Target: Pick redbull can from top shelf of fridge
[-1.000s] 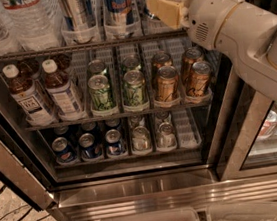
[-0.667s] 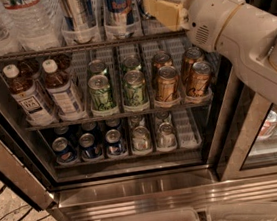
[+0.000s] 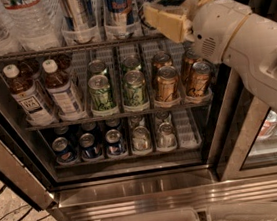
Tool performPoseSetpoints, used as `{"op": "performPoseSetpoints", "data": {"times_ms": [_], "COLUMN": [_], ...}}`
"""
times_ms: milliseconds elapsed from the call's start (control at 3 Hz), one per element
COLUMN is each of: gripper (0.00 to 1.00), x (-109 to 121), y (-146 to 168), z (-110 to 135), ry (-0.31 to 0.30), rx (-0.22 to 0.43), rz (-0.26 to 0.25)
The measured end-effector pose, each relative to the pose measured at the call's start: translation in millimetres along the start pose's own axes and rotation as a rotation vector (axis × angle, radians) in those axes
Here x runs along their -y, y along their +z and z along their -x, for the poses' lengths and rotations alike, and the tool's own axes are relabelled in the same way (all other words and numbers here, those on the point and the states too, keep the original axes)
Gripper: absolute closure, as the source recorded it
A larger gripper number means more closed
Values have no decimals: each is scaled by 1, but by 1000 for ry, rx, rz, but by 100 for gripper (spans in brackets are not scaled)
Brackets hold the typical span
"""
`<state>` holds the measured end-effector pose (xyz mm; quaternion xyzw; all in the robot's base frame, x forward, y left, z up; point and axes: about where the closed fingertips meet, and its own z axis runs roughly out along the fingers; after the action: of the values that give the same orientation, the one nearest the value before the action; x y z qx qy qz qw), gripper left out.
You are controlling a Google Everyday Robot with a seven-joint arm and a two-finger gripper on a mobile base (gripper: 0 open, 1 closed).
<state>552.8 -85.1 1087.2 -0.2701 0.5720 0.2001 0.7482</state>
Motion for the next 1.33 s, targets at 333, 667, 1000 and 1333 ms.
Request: {"op": "performPoseSetpoints", "data": {"times_ms": [333,667,1000,1333], "gripper": [100,100,100,100], "x": [-13,-23,-31,-45], "y": [-9,-19,-29,-38], "z": [-3,-10,-24,-42], "ry": [-4,3,9,17], "rx": [-33,-80,-144,-241], "rz": [35,76,113,191]}}
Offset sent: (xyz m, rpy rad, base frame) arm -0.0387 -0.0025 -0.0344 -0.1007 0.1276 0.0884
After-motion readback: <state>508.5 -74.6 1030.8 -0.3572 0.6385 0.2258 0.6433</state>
